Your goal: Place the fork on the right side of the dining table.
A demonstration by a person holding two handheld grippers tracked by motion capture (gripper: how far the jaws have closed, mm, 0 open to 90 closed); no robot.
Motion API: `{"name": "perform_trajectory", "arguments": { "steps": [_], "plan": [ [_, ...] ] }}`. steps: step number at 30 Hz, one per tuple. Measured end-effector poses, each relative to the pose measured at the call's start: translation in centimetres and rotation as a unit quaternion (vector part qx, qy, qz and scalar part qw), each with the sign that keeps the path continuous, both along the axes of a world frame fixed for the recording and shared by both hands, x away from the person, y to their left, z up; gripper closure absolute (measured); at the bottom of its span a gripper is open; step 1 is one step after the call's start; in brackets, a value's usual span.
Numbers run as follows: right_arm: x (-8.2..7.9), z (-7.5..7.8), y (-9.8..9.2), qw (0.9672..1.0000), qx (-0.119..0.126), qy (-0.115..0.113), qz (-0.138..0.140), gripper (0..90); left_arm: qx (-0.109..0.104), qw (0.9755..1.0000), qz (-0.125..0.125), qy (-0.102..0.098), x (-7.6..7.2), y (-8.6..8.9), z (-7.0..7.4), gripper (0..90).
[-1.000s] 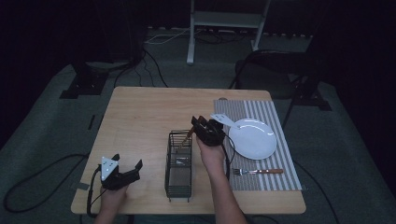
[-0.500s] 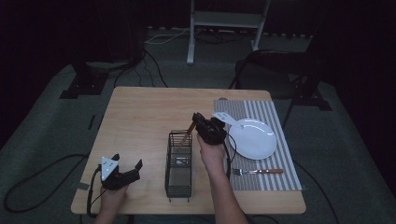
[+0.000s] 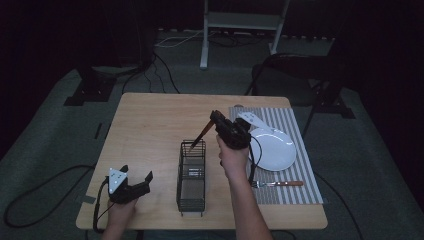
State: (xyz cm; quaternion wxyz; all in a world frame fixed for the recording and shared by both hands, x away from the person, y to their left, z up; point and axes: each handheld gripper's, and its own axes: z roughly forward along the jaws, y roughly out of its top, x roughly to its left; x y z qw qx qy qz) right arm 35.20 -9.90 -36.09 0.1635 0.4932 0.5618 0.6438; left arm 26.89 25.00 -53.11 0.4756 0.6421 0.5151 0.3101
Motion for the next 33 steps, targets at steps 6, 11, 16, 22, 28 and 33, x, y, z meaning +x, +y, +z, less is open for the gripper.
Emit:
{"name": "perform_trajectory", "arguments": {
  "steps": [6,11,16,22,28,33],
  "plan": [
    [0.1,2.4,-1.0,0.9994,0.025,-0.025,0.002,80.4,0.000,1.0000,0.002,0.000,0.1,0.0,0.0,2.8],
    [0.6,3.8,-1.7,0.9990,0.026,-0.036,-0.011,80.4,-0.001,1.0000,0.000,0.000,0.0,0.0,0.0,2.8],
    [1.4,4.2,-2.7,0.9987,0.028,-0.034,-0.028,80.4,-0.003,1.0000,0.002,-0.001,0.0,0.0,0.0,2.8],
    [1.9,4.7,-4.2,0.9971,0.032,-0.039,-0.057,80.4,0.000,1.0000,0.000,0.000,0.0,0.0,0.0,2.8],
    [3.0,5.1,-5.8,0.9955,0.032,-0.033,-0.083,80.4,0.000,1.0000,0.000,0.000,0.0,0.0,0.0,2.8],
    [3.8,5.2,-7.5,0.9926,0.035,-0.027,-0.113,80.3,-0.001,1.0000,0.000,0.000,0.1,-0.1,-0.1,2.8]
  ]
}}
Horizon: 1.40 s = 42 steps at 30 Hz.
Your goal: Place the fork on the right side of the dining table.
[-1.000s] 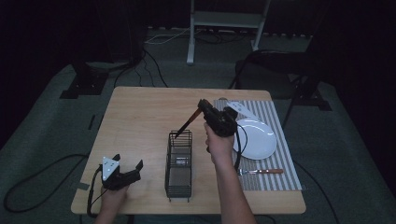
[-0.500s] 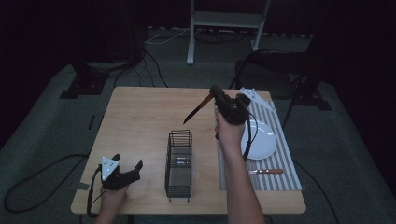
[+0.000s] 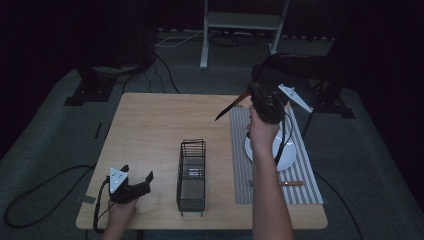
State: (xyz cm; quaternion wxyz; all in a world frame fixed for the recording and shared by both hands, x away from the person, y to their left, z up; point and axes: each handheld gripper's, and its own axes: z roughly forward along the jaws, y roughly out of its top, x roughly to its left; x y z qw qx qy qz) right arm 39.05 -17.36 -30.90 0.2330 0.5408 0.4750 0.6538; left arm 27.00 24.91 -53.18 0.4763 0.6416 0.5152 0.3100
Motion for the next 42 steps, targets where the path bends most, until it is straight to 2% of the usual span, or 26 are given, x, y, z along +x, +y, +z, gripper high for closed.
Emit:
{"name": "perform_trajectory", "arguments": {
  "steps": [6,9,11,14,19,24,26,29,30,32,35,38,42],
  "plan": [
    [1.5,-0.4,-1.9,0.9993,0.002,0.020,-0.030,80.4,0.002,1.0000,0.001,0.004,0.2,0.0,-0.1,2.8],
    [2.7,-1.1,-2.3,0.9986,-0.009,0.043,-0.030,80.4,0.005,1.0000,0.003,0.007,0.2,-0.1,-0.2,2.8],
    [3.4,-1.7,-2.7,0.9980,-0.020,0.049,-0.033,80.3,0.010,0.9999,0.002,0.011,0.2,-0.1,-0.3,2.8],
    [4.6,-2.5,-3.4,0.9973,-0.018,0.062,-0.036,80.3,0.013,0.9999,0.003,0.011,0.2,-0.2,-0.3,2.8],
    [6.3,-3.9,-4.6,0.9961,0.000,0.078,-0.041,80.3,0.015,0.9998,0.006,0.015,0.4,-0.2,-0.5,2.8],
    [8.3,-6.1,-5.7,0.9944,0.030,0.090,-0.048,80.4,0.013,0.9998,0.007,0.016,0.4,-0.2,-0.5,2.7],
    [8.9,-6.8,-6.2,0.9931,0.044,0.094,-0.054,80.4,0.012,0.9998,0.007,0.015,0.4,-0.2,-0.5,2.8],
    [9.5,-7.5,-6.9,0.9915,0.049,0.103,-0.062,80.3,0.010,0.9998,0.007,0.015,0.4,-0.2,-0.5,2.7],
    [10.0,-8.0,-7.8,0.9892,0.052,0.115,-0.075,80.3,0.009,0.9998,0.007,0.015,0.4,-0.1,-0.5,2.8],
    [10.5,-8.5,-8.5,0.9864,0.050,0.131,-0.086,80.4,0.007,0.9998,0.006,0.016,0.4,-0.1,-0.5,2.8],
    [11.1,-9.3,-9.7,0.9822,0.061,0.148,-0.098,80.4,0.005,0.9998,0.007,0.017,0.5,-0.1,-0.5,2.8],
    [11.4,-9.7,-10.6,0.9793,0.077,0.155,-0.106,80.3,0.007,0.9998,0.007,0.016,0.5,-0.1,-0.5,2.7],
    [11.7,-10.6,-11.6,0.9769,0.083,0.158,-0.117,80.3,0.008,0.9998,0.005,0.016,0.5,-0.1,-0.5,2.8]
  ]
}}
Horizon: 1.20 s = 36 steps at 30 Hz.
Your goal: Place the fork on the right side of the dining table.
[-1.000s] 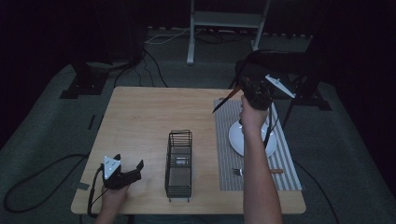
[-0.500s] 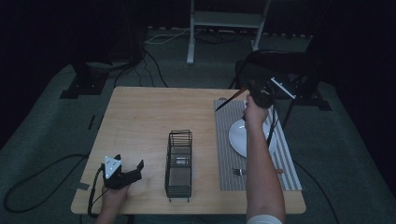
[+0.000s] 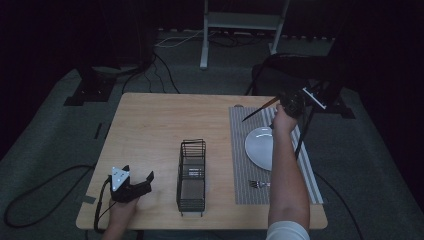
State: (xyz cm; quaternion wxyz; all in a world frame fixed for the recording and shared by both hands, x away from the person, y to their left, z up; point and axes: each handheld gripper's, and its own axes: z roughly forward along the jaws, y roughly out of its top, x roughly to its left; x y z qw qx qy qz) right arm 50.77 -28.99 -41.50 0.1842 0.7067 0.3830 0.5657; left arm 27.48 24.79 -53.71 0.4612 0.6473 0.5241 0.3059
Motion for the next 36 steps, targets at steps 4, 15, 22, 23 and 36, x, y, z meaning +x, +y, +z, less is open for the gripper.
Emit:
{"name": "perform_trajectory", "arguments": {
  "steps": [4,15,22,23,36],
  "plan": [
    [0.5,-1.2,-0.6,0.9998,0.018,-0.004,-0.005,80.3,0.002,1.0000,0.001,0.000,0.0,0.0,0.0,2.8],
    [2.7,-4.6,-2.6,0.9977,0.067,0.008,-0.001,80.3,0.013,0.9999,0.004,-0.002,-0.1,-0.3,-0.1,2.7],
    [3.4,-6.4,-4.2,0.9941,0.104,0.027,-0.016,80.3,0.015,0.9999,0.008,-0.003,-0.1,-0.3,-0.1,2.8],
    [3.4,-6.6,-4.4,0.9934,0.109,0.028,-0.017,80.3,0.015,0.9999,0.008,-0.003,-0.1,-0.3,-0.1,2.8],
    [3.8,-8.2,-6.2,0.9863,0.142,0.071,-0.047,80.2,0.016,0.9998,0.010,-0.004,-0.2,-0.4,-0.1,2.8]
  ]
}}
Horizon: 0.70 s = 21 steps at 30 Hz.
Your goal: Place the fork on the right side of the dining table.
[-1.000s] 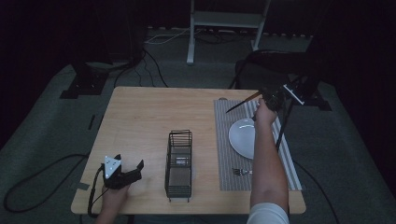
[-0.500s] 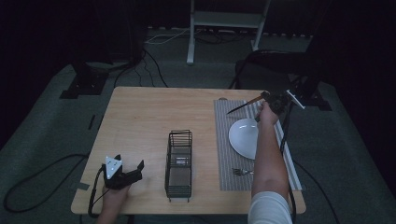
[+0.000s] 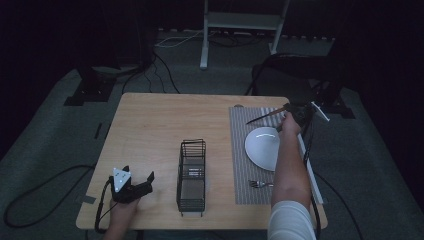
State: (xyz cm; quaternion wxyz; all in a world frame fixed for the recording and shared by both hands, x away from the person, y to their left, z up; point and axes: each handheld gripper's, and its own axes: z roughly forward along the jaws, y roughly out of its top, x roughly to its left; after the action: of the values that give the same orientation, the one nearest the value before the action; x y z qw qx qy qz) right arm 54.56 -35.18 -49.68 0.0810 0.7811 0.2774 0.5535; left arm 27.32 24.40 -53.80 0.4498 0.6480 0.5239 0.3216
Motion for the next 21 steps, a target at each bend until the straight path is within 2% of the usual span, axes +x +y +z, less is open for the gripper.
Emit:
{"name": "perform_trajectory", "arguments": {
  "steps": [5,9,13,15,17,21],
  "plan": [
    [0.2,-0.6,-0.3,0.9997,0.018,0.013,-0.014,80.1,-0.001,1.0000,0.000,0.000,0.0,0.0,0.0,2.7],
    [0.2,-1.1,-0.8,0.9986,0.036,0.033,-0.020,79.6,0.001,1.0000,-0.001,-0.001,0.0,0.0,0.0,2.8],
    [0.3,-1.7,-1.0,0.9981,0.041,0.040,-0.023,79.0,0.001,1.0000,0.000,-0.001,0.0,-0.1,0.0,2.7],
    [0.3,-1.9,-1.2,0.9974,0.041,0.054,-0.024,78.4,0.004,1.0000,-0.001,0.001,0.1,-0.1,0.0,2.8],
    [0.5,-1.8,-1.3,0.9975,0.026,0.064,-0.016,76.7,0.002,1.0000,0.000,0.001,0.1,-0.1,0.0,2.7],
    [1.3,-1.6,-0.9,0.9954,-0.032,0.090,0.003,73.5,0.003,1.0000,0.004,0.000,0.1,-0.2,0.0,2.7]
  ]
}}
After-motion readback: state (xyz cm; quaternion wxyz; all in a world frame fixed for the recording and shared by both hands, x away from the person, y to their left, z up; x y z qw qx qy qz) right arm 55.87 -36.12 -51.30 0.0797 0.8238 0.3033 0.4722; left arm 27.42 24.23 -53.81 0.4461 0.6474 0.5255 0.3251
